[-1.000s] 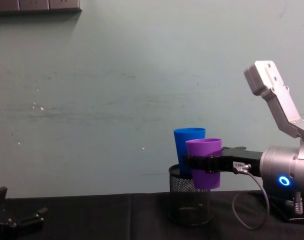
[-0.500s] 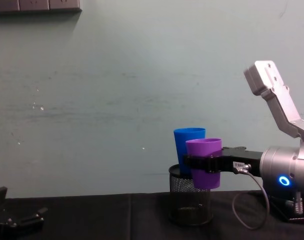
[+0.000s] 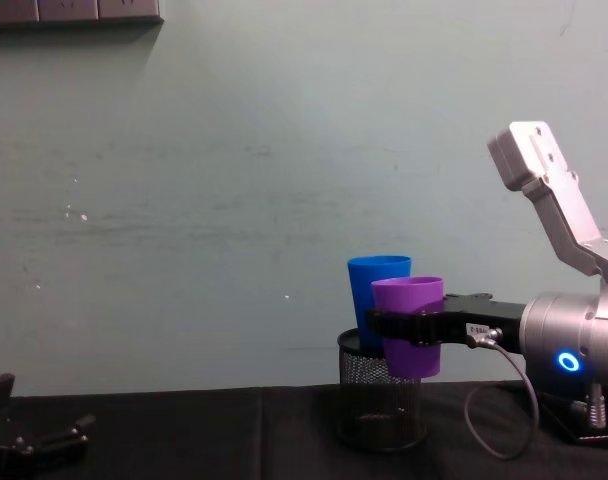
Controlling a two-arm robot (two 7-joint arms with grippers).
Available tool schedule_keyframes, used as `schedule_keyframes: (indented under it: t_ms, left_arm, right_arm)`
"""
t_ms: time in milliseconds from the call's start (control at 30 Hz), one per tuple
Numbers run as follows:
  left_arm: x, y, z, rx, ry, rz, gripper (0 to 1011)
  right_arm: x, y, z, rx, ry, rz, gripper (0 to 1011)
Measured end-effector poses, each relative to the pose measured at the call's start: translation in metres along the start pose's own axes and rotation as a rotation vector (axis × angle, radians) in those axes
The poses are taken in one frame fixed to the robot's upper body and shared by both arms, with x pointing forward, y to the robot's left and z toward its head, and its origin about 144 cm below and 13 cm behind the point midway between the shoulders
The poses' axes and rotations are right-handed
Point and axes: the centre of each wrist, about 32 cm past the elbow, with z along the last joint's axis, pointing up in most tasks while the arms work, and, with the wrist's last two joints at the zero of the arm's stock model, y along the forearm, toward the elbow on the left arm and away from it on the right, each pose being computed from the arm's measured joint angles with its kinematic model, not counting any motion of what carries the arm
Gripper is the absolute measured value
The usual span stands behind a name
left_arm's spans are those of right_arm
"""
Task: Pick up one cup with a gripper and tap it against the other cup.
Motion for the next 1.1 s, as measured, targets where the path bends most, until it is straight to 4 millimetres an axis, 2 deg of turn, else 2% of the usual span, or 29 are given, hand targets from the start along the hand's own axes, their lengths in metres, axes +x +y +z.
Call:
schedule_keyframes:
  t_ms: [1100]
  left_arm:
    - [0.0,0.0,0.0,0.0,0.0,0.0,1000]
  right_arm:
    - [0.0,0.0,0.0,0.0,0.0,0.0,736]
